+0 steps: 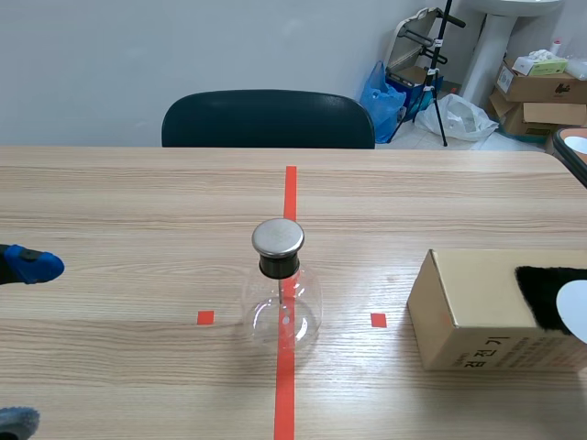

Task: Do the electroscope experiment

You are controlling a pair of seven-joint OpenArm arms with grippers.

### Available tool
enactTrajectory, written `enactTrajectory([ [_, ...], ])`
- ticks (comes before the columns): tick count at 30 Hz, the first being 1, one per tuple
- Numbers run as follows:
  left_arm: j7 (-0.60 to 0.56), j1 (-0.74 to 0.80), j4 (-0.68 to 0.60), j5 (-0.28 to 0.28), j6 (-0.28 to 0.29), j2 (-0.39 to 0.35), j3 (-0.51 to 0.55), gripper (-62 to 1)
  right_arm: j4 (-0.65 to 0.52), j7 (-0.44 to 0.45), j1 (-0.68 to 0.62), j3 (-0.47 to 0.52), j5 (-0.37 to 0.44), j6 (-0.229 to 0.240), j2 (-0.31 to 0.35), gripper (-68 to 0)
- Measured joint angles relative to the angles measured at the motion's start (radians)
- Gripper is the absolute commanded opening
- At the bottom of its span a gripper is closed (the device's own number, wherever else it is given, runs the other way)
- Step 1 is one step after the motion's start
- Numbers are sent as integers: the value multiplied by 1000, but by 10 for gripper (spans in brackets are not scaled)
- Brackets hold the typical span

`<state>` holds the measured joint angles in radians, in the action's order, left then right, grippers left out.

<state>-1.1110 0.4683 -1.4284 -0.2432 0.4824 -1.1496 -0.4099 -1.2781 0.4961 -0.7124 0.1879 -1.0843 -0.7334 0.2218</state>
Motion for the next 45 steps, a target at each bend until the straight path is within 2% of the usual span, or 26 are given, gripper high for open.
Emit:
enactTrajectory([
  [10, 0, 0, 0, 0, 0, 0, 0, 14, -6, -37, -2, 0, -19, 0, 0, -658],
  [18, 0, 0, 0, 0, 0, 0, 0, 14, -146, -54, -56, 0, -19, 8, 0, -658],
  [22, 0, 0, 0, 0, 0, 0, 0, 14, -214, -119, -68, -21, -20, 8, 0, -658],
  [35, 13, 0, 0, 0, 0, 0, 0, 14, -351, -264, -70, -168, -139, 8, 0, -658],
  [36, 38, 0, 0, 0, 0, 0, 0, -26, -356, -272, -70, -181, -142, 8, 0, -658],
  [37, 69, 0, 0, 0, -2, 1, 0, -106, -361, -287, -70, -196, -148, 8, 0, -658],
  [39, 137, 0, 0, 0, -19, 14, 0, -318, -372, -308, -69, -224, -157, 9, 0, -658],
  [41, 236, 0, 0, 0, -43, 44, 0, -546, -382, -340, -67, -250, -201, 8, 0, -658],
  [42, 280, 0, 0, 3, -55, 63, 0, -604, -384, -361, -63, -266, -215, 8, 0, -658],
  [45, 354, -12, 6, 30, -62, 129, 0, -579, -384, -417, -47, -309, -242, 9, 0, -658],
])
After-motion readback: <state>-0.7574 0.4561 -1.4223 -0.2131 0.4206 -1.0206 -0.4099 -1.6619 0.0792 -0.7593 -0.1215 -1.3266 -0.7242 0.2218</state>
